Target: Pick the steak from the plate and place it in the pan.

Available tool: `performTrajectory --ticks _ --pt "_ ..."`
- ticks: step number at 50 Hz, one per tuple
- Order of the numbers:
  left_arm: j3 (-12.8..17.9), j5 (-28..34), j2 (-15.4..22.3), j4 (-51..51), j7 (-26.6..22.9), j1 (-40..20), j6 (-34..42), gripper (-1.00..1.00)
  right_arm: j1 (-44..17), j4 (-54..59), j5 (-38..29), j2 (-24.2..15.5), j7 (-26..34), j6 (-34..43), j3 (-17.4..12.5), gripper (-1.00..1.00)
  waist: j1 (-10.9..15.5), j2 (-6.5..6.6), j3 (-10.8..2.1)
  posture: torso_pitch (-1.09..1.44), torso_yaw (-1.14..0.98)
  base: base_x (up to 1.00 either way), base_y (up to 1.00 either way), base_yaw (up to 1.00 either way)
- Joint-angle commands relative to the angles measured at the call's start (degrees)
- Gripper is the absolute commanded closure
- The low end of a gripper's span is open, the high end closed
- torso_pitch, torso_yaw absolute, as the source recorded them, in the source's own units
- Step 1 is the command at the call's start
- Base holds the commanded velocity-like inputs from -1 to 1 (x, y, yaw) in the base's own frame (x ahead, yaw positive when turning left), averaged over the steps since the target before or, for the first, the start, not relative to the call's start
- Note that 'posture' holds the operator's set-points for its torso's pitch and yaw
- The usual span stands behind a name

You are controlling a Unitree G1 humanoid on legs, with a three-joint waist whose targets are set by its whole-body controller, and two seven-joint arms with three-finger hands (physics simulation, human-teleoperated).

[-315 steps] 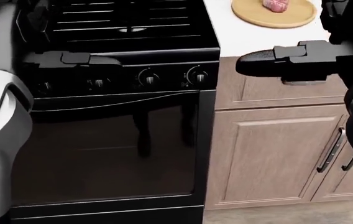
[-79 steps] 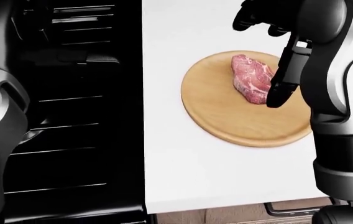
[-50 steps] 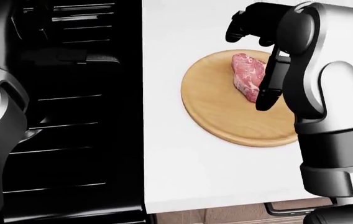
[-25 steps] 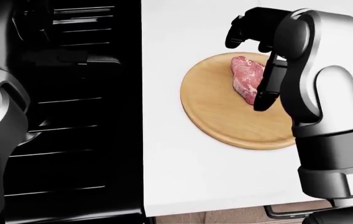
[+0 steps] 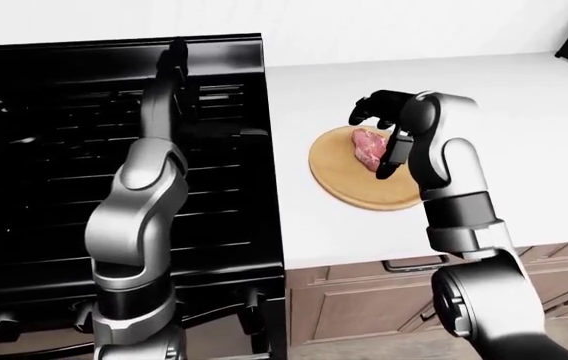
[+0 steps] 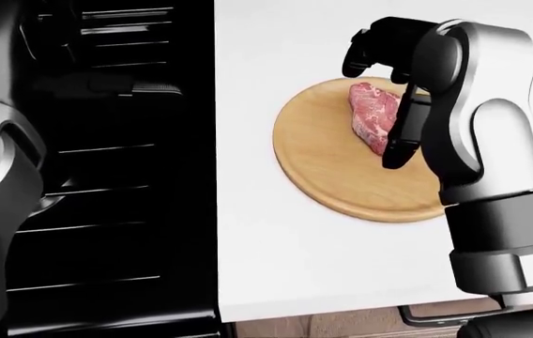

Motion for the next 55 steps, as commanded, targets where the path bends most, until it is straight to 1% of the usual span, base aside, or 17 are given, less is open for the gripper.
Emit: performTrajectory --ticks 1,10,30,44,55 --pt "0.53 0.04 0.51 -1.88 0.08 -1.84 -1.71 -1.00 -2.37 -1.55 -0.20 -0.59 -1.50 -0.27 -0.50 -0.48 0.00 -0.02 -1.79 0.00 0.00 0.00 0.00 0.00" --pt "0.68 -0.29 0.73 -2.41 0.22 -2.11 -0.91 -1.00 -2.82 0.08 0.04 -0.19 -2.94 -0.05 -0.29 -0.48 0.03 -0.01 -1.83 0.00 0.00 0.00 0.00 0.00" --pt "0.54 -0.15 0.63 -1.93 0.04 -1.39 -2.16 -1.00 -2.50 1.62 0.48 0.05 -4.71 0.26 -0.03 -0.48 0.09 -0.04 -1.93 0.00 0.00 0.00 0.00 0.00" --pt "0.63 -0.51 0.67 -2.56 0.40 -1.98 -0.95 -1.00 -2.72 3.38 1.06 0.03 -6.28 0.13 0.08 -0.48 0.10 -0.05 -1.90 0.00 0.00 0.00 0.00 0.00" --pt "0.70 -0.72 0.81 -2.30 0.49 -2.28 -0.80 -1.00 -3.49 4.33 0.91 0.11 -7.35 -0.36 0.30 -0.45 0.09 -0.01 -1.89 0.00 0.00 0.00 0.00 0.00"
